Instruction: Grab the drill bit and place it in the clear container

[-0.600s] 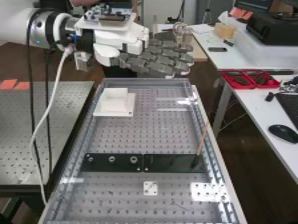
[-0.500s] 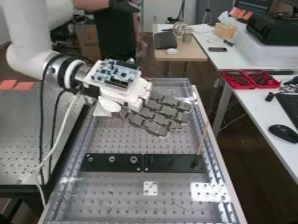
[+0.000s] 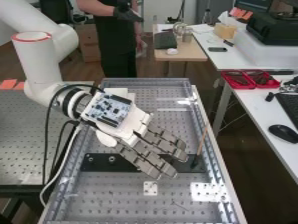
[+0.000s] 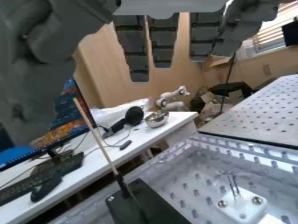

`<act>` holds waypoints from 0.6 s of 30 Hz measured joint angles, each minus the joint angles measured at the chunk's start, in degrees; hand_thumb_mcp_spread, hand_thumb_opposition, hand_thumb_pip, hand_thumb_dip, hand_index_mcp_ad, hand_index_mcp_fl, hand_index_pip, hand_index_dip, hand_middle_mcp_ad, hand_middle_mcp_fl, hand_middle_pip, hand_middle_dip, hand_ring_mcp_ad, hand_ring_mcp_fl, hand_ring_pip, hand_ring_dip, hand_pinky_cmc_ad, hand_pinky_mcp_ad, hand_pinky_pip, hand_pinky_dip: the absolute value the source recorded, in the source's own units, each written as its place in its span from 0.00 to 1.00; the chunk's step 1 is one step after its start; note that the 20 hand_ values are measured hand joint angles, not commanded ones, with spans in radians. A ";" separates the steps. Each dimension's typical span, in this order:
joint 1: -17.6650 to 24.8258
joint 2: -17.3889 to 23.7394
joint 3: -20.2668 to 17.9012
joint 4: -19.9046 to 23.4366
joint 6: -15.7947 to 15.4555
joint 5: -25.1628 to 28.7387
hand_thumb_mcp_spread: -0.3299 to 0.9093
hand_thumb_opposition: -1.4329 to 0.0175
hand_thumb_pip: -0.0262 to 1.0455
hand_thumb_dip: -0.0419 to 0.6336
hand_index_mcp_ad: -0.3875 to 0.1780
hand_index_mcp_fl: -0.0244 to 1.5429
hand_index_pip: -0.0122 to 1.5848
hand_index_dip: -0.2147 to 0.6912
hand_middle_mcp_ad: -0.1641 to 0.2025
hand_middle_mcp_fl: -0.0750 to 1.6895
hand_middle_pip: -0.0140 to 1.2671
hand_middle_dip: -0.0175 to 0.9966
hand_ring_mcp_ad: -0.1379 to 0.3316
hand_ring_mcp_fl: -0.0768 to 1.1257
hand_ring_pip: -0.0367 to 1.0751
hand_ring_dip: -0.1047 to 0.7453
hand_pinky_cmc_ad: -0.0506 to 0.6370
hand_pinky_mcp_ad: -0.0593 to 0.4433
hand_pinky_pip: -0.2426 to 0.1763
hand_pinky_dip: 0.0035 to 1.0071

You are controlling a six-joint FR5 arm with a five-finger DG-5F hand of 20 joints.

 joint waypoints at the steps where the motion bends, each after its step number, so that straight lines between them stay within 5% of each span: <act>1: -0.10 -0.68 0.25 0.13 -0.01 0.16 0.50 0.51 0.47 0.17 0.76 0.24 0.04 0.55 0.70 0.08 0.11 0.05 0.72 0.07 0.11 0.11 0.24 0.42 0.47 0.10; 10: -0.13 -4.55 2.81 0.97 -2.04 -0.09 0.55 0.46 0.59 0.29 0.76 0.32 0.10 0.65 0.70 0.14 0.12 0.08 0.74 0.07 0.13 0.11 0.25 0.44 0.48 0.12; 18: 0.10 -7.74 6.47 -1.08 -3.10 -1.70 0.59 0.42 0.61 0.39 0.72 0.33 0.45 0.64 0.70 0.14 0.12 0.14 0.73 0.08 0.12 0.11 0.29 0.43 0.48 0.12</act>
